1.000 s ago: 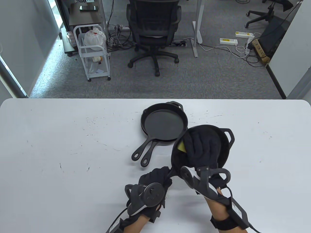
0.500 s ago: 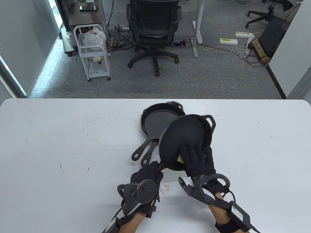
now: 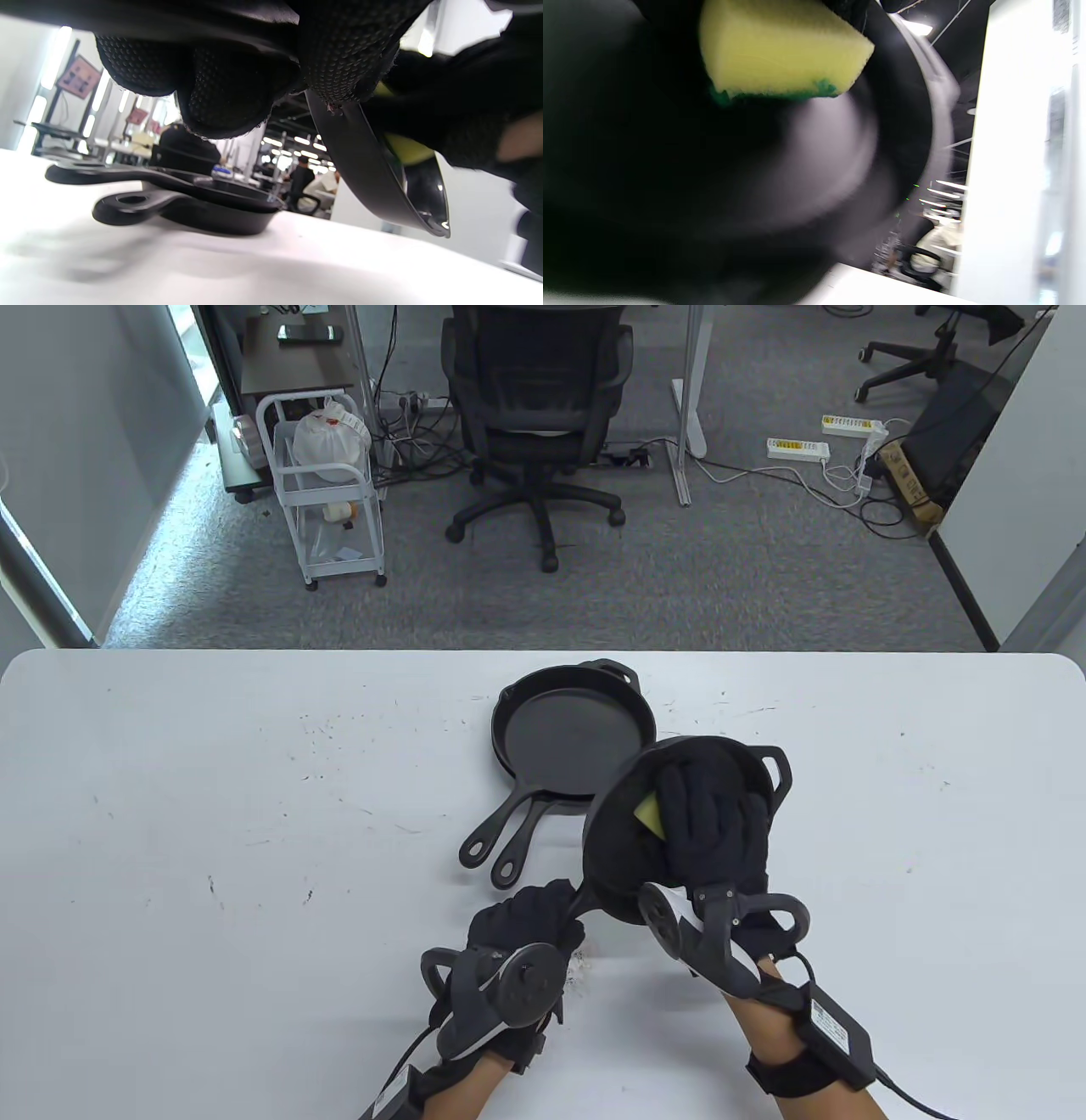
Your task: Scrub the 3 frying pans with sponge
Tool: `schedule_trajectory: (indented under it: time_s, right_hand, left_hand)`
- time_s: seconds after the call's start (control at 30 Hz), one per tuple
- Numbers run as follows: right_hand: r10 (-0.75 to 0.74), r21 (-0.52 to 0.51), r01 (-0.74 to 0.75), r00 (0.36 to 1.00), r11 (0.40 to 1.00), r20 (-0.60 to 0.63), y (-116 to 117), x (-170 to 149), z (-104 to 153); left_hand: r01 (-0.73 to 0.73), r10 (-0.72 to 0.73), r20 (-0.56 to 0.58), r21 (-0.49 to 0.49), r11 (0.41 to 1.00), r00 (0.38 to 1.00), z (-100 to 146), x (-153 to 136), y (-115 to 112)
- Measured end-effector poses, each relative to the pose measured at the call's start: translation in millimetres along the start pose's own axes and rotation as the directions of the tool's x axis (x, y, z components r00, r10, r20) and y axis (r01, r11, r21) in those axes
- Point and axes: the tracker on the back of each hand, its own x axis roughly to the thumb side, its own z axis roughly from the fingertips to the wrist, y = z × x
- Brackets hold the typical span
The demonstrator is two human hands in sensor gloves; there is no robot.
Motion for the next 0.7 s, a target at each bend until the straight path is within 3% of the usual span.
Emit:
schedule_trajectory:
  time_s: [0.13,0.27,0.5,0.7]
  right_hand:
    - [-0.023,0.095,0.017,0.998,0.995,0.062,18.0,-6.3,1.9]
    - [0.104,0.000,-0.105,0.984,0.994,0.148,16.6,8.6,8.7]
    - [-0.052,-0.084,0.065,0.987,0.994,0.153,-7.9,4.3,12.1]
    - [-0.214,-0.147,0.236,0.965,0.961,0.154,-17.1,-3.5,14.9]
  left_hand:
    - [-0.046,0.048,-0.062,0.043,0.998,0.997,-0.4,-8.9,4.5]
    - [-0.036,0.041,-0.102,0.048,0.998,0.994,-2.6,-17.4,2.9]
    - [0.037,-0.016,-0.269,0.075,0.997,0.963,-7.4,-45.8,5.9]
    - [-0.055,0.088,-0.386,0.096,0.994,0.918,-7.8,-78.7,5.9]
